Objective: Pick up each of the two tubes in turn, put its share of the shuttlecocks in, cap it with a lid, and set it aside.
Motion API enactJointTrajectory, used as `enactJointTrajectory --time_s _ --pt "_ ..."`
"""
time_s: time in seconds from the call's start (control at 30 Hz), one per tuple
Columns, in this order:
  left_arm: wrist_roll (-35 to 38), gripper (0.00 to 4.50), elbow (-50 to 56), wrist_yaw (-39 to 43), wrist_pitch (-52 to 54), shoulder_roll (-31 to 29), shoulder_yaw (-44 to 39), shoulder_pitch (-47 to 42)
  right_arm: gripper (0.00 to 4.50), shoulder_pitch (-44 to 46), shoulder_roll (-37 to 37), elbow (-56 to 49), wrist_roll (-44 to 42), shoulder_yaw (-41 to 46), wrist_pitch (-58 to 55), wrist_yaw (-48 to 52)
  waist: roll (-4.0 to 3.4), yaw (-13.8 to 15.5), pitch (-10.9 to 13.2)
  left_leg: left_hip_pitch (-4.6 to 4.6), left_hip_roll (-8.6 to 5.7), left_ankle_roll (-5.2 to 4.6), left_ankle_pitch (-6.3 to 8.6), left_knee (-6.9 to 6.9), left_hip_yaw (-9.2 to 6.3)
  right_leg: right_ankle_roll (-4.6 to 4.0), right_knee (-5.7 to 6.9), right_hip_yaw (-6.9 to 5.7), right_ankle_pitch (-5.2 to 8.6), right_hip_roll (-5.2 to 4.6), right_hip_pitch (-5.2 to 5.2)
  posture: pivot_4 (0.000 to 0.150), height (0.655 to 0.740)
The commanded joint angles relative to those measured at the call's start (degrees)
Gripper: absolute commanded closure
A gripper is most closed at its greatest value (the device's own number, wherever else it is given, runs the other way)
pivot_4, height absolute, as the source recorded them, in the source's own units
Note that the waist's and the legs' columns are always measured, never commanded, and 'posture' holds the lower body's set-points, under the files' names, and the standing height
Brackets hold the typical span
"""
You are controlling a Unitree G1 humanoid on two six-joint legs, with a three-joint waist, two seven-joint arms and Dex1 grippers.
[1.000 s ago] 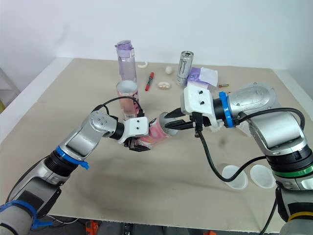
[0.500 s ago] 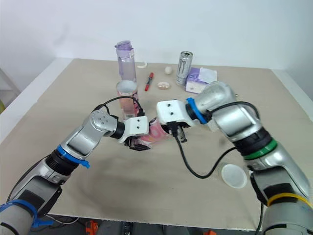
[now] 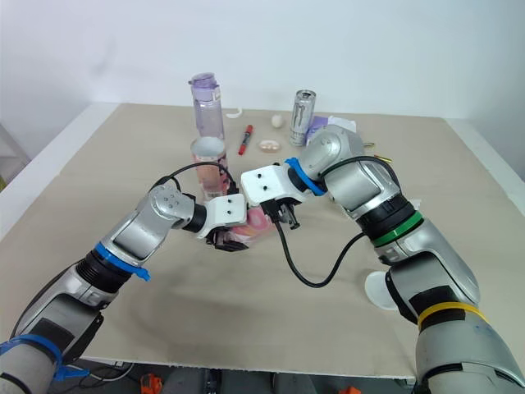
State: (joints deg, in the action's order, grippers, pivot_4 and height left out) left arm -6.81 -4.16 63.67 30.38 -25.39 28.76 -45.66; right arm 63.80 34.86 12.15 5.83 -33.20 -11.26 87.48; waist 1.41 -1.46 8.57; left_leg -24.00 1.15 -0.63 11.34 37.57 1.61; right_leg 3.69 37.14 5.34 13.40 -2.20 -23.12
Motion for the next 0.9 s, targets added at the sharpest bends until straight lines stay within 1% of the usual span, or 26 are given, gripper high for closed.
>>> enactJointTrajectory --time_s 0.03,0.2,0.33,0.43,0.5,0.6,0.63,0.73,0.83,0.9 --pt "-0.73 1.17 -0.09 -0.8 -0.03 1.27 1.48 0.14 4.45 -1.79 -2.83 2.81 2.36 -3.26 1.41 0.94 0.0 -0.01 -0.04 0.08 0.04 0.0 0.0 -0.02 0.01 -0.03 0.0 -0.05 -0.02 0.0 0.02 0.15 0.74" --pt "-0.83 1.17 -0.12 -0.8 -0.06 1.25 1.43 0.3 4.45 -1.48 -3.72 4.58 2.77 -1.88 2.88 1.05 0.0 -0.02 -0.05 0.37 0.14 0.05 0.03 -0.15 0.03 -0.14 0.0 -0.27 -0.08 -0.13 0.12 0.15 0.74" --pt "-0.98 1.17 0.13 -0.7 -0.17 0.77 1.28 0.85 4.45 0.25 -1.32 3.19 -1.44 4.53 -0.28 2.1 -0.03 0.0 0.0 0.44 0.19 0.1 0.06 -0.22 0.06 -0.26 0.0 -0.56 -0.15 -0.35 0.09 0.15 0.74" --pt "-1.09 1.17 -0.1 -0.58 -0.45 0.5 1.09 1.03 4.45 -0.3 1.32 -0.11 -5.27 8.26 -3.64 3.91 -0.11 0.2 0.06 0.13 0.19 0.06 0.03 -0.24 0.12 -0.34 0.0 -0.79 -0.2 -0.56 -0.16 0.15 0.74" --pt "-1.13 1.17 -0.13 -0.51 -0.55 0.41 1.02 1.1 4.45 -0.76 2.4 -1.67 -6.92 9.23 -4.79 4.34 -0.15 0.34 0.09 -0.23 0.17 0.08 -0.02 -0.2 0.17 -0.41 -0.01 -1.0 -0.24 -0.74 -0.33 0.15 0.74" --pt "-0.98 1.17 -0.38 -0.41 -1.12 -0.09 0.7 1.46 4.45 -1.13 6.46 -4.67 -10.92 14.5 -8.02 3.8 -0.15 0.48 0.09 -0.38 0.13 0.19 -0.11 -0.16 0.25 -0.36 -0.06 -1.08 -0.2 -0.87 -0.3 0.15 0.74" --pt "-0.86 1.17 -0.43 -0.39 -1.27 -0.23 0.59 1.6 4.45 -1.56 8.11 -5.66 -12.6 16.71 -9.51 3.46 -0.13 0.52 0.1 -0.66 0.02 0.19 -0.11 -0.16 0.27 -0.26 -0.08 -1.11 -0.12 -0.98 -0.31 0.15 0.74" --pt "-0.13 1.17 -0.35 -0.41 -1.38 -0.44 0.0 2.17 4.45 -3.52 12.09 -7.87 -16.59 21.62 -13.28 2.61 -0.1 0.57 0.11 -0.88 -0.15 0.18 -0.09 -0.17 0.15 -0.04 -0.16 -1.24 0.03 -1.15 -0.36 0.15 0.74" --pt "2.13 1.17 -0.1 -0.67 -2.35 -0.08 -2.12 3.84 4.45 -8.35 17.55 -8.99 -20.41 28.36 -17.09 1.54 -0.07 0.61 0.13 -0.91 -0.19 0.18 -0.07 -0.19 0.03 -0.02 -0.18 -1.34 0.11 -1.16 -0.33 0.15 0.74" --pt "5.47 1.17 0.14 -1.19 -3.96 1.55 -5.05 5.66 4.45 -12.83 20.78 -10.17 -21.88 32.18 -19.02 0.29 -0.07 0.48 0.18 -0.93 -0.17 0.19 -0.07 -0.2 0.0 -0.04 -0.18 -1.4 0.12 -1.18 -0.34 0.15 0.74"
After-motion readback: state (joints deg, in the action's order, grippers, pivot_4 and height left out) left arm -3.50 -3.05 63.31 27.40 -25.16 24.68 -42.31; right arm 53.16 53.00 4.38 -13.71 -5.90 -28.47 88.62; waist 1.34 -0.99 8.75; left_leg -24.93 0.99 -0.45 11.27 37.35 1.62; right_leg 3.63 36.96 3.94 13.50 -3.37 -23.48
